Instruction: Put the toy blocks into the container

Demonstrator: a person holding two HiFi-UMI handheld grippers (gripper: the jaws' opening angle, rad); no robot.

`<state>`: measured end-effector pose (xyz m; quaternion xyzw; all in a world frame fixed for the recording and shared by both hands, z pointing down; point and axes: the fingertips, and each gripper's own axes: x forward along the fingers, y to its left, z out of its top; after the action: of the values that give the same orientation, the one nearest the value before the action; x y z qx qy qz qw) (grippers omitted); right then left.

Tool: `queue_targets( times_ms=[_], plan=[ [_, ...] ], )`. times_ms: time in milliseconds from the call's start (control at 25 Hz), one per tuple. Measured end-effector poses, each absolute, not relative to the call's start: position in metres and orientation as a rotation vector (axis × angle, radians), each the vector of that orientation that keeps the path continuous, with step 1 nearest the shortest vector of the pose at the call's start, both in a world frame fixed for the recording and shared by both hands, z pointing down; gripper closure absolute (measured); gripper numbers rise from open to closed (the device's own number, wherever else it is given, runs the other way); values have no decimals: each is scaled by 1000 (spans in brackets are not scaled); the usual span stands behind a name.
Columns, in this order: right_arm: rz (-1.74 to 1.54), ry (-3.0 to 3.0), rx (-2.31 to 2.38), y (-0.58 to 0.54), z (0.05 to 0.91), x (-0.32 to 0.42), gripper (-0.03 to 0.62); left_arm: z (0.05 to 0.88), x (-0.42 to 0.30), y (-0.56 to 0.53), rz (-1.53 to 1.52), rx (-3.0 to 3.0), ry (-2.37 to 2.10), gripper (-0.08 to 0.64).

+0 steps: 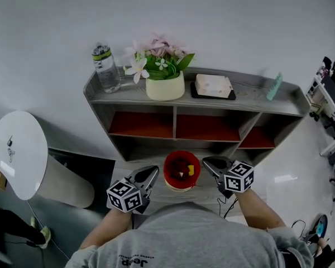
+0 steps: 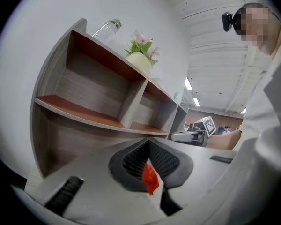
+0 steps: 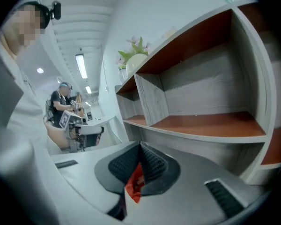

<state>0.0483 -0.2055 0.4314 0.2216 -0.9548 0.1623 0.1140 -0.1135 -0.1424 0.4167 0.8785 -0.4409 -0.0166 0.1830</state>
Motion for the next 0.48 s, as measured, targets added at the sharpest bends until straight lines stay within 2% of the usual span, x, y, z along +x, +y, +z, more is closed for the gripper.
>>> queue_targets(
  times_ms=[200,480],
  plan=[
    [668,-2887,580,-205,434,67,586,426,-97,-133,-53,2426,-1291,548],
    [592,-2877,610,-209,441,93,586,424,-84,-132,-36,2423,-1328,548]
  ],
)
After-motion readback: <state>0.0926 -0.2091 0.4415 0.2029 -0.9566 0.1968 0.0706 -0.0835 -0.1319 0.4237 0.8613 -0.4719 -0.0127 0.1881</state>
